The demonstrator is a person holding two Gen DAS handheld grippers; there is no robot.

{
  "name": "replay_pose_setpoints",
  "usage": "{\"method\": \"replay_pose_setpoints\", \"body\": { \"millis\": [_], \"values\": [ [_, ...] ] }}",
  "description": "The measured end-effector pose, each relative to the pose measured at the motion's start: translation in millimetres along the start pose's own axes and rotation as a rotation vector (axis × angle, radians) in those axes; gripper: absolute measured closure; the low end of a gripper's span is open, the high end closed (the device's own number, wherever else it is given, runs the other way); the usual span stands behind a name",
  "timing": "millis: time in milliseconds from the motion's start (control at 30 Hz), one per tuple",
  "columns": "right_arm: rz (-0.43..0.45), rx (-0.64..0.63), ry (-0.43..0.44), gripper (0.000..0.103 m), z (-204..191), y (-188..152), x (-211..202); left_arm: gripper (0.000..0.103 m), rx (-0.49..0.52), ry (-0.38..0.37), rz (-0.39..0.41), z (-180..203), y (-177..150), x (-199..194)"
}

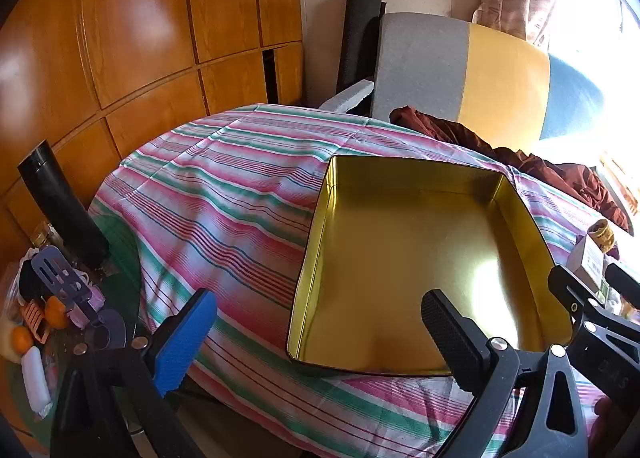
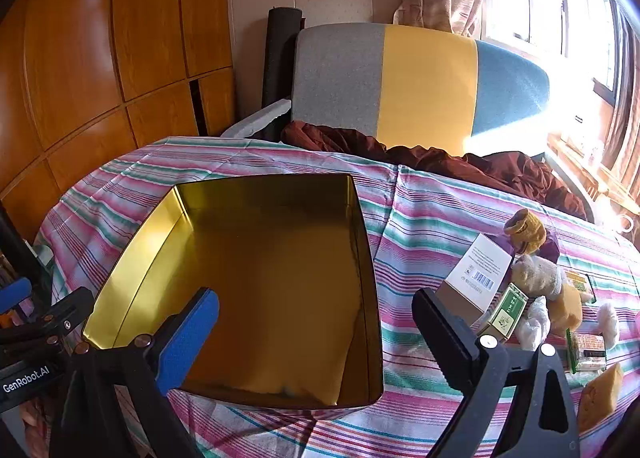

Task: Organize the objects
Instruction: 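Move both tools from the gold tray toward the items on the table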

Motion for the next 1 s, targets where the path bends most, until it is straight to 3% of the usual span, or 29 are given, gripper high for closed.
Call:
{"method": "replay_pose_setpoints", "body": {
  "millis": [500,833,1000],
  "values": [
    [0.015,-0.003,-0.014,0.004,18,-1,-2,0.0,0.065,-0.022,-0.036,18,-5,8],
    [0.016,0.032,-0.033,0.004,41,-1,-1,0.0,0.062,-0.16,-0.073,33,-13,15],
    [0.009,0.058,-0.049,0.004,59,-1,1,0.0,0.079,-0.154,-0.1,42,-19,21]
  ]
}}
Point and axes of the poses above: each gripper's, at about its wrist camera, not at the fingertips, and x roughly the way its jaws point, z to its right, y to its top, the point moved 4 cm from there along x, roughly the way its jaws point, and after that the axes turned 15 degrees about -y, right-handed, at the moved point
